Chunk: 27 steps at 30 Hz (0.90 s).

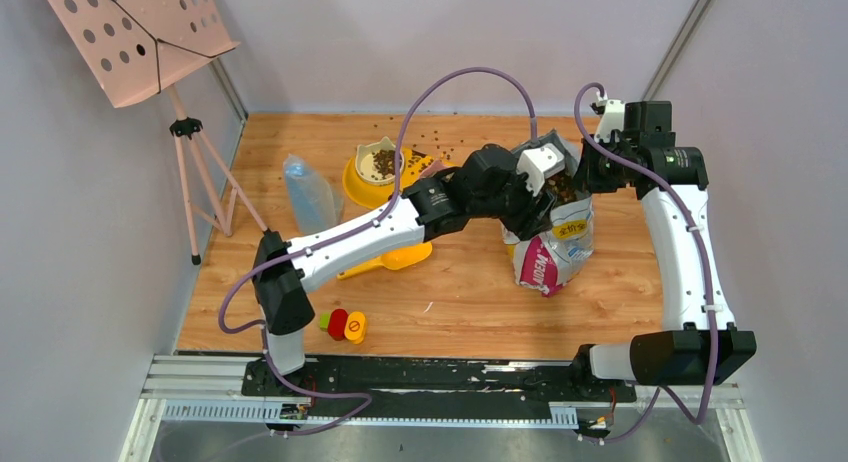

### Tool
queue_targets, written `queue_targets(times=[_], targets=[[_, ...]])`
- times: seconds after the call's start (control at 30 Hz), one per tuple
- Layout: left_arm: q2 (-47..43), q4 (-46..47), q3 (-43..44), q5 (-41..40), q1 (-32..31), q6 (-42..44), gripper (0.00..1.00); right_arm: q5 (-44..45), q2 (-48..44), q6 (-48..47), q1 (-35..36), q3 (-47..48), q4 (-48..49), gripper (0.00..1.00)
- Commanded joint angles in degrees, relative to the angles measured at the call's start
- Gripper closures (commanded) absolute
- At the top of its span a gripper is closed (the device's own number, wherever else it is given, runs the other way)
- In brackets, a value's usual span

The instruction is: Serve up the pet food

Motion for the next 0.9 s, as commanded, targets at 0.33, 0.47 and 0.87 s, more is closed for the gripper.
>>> queue_targets(times=[0.33,0.47,0.87], targets=[[3.01,-2.55,6.53,0.58,-0.12,2.12,0.47,-5.1,0.08,5.3,-0.05,2.84,0.81,1.0],[2.79,-2.8,6.13,2.31,-0.12,2.86,0.62,-6.13,0.87,5.54,-0.05,3.53,0.66,1.0],[-2.69,-6.78,3.85,4.27,0.38,16.36,1.0,-10.85,5.32,5.12,-4.83,13.98,-1.25,0.82]])
